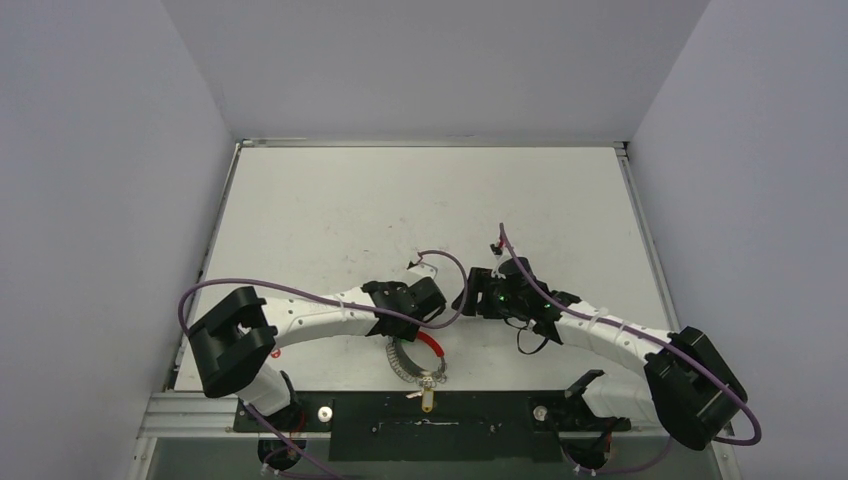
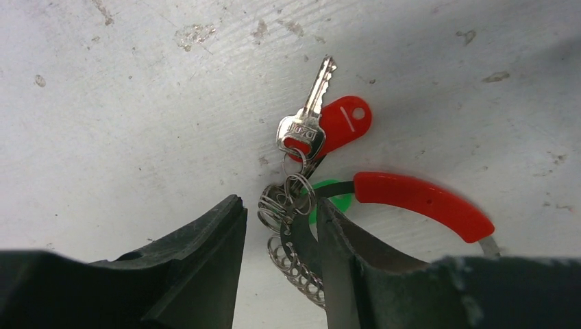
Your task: Put the keys on the keyring
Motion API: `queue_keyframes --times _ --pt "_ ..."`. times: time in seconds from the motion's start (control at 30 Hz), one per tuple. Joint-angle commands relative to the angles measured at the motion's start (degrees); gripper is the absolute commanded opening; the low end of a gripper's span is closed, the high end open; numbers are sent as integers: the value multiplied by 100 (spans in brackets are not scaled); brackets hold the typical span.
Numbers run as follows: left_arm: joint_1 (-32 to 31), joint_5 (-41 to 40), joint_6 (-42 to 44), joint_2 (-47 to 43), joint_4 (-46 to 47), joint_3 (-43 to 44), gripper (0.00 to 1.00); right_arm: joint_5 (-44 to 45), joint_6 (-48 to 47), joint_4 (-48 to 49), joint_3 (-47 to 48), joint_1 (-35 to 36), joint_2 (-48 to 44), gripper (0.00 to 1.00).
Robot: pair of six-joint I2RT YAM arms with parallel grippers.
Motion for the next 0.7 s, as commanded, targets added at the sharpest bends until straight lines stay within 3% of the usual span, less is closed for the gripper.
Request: queue_keyframes --times 0.0,0.27,0.43,0.67 --pt "-27 -245 -140 14 -146 166 40 -191 -77 169 -39 -41 90 62" --pt "-41 -279 -371 -41 -95 139 38 -256 -148 170 -20 -41 150 62" --pt "-29 -387 -919 -596 299 -290 27 -301 -162 208 -36 -41 205 63" --pt "29 -553 -1859 -1107 808 -829 32 -386 -167 267 -30 -41 315 63"
